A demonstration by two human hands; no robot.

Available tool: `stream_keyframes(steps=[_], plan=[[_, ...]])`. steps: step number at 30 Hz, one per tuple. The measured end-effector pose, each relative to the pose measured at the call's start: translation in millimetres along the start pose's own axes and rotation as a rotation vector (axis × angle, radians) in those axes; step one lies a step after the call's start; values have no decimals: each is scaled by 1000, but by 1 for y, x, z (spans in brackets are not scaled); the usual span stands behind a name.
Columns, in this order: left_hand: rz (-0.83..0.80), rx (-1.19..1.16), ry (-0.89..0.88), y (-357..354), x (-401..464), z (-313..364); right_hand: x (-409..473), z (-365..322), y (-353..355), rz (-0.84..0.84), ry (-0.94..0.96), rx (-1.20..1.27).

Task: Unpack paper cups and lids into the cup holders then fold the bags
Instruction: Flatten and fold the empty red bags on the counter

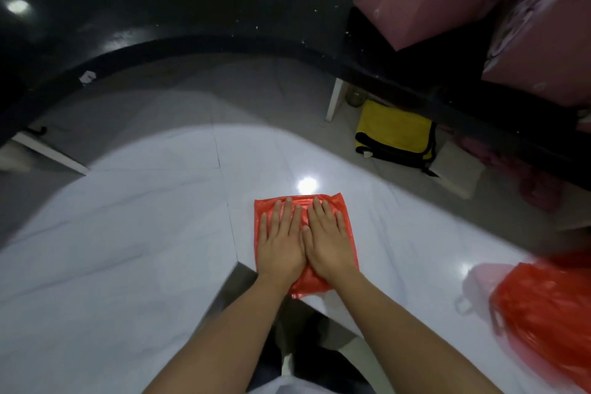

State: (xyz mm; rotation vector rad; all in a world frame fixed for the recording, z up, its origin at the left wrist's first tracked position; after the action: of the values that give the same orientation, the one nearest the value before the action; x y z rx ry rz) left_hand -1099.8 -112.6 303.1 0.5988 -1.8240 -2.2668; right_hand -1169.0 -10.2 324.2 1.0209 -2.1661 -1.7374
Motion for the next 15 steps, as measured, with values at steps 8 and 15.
stream_keyframes(steps=[8,15], plan=[[64,-94,-46,3,-6,-10,-7,9,-16,97,26,-165],[71,-128,-27,0,-2,-15,-2,36,-8,99,29,-152]])
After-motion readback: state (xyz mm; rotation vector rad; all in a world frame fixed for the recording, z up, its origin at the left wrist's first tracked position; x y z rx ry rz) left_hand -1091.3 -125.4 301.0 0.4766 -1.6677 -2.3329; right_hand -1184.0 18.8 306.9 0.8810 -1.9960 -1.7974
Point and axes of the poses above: each hand's wrist, its own x-axis towards the middle knuckle, its own y-axis out of the back of the hand, z = x × y, the point moved 2 cm from there along x, towards the middle knuckle, and after that the axes turned 3 degrees about -x, right-handed, at the moved point
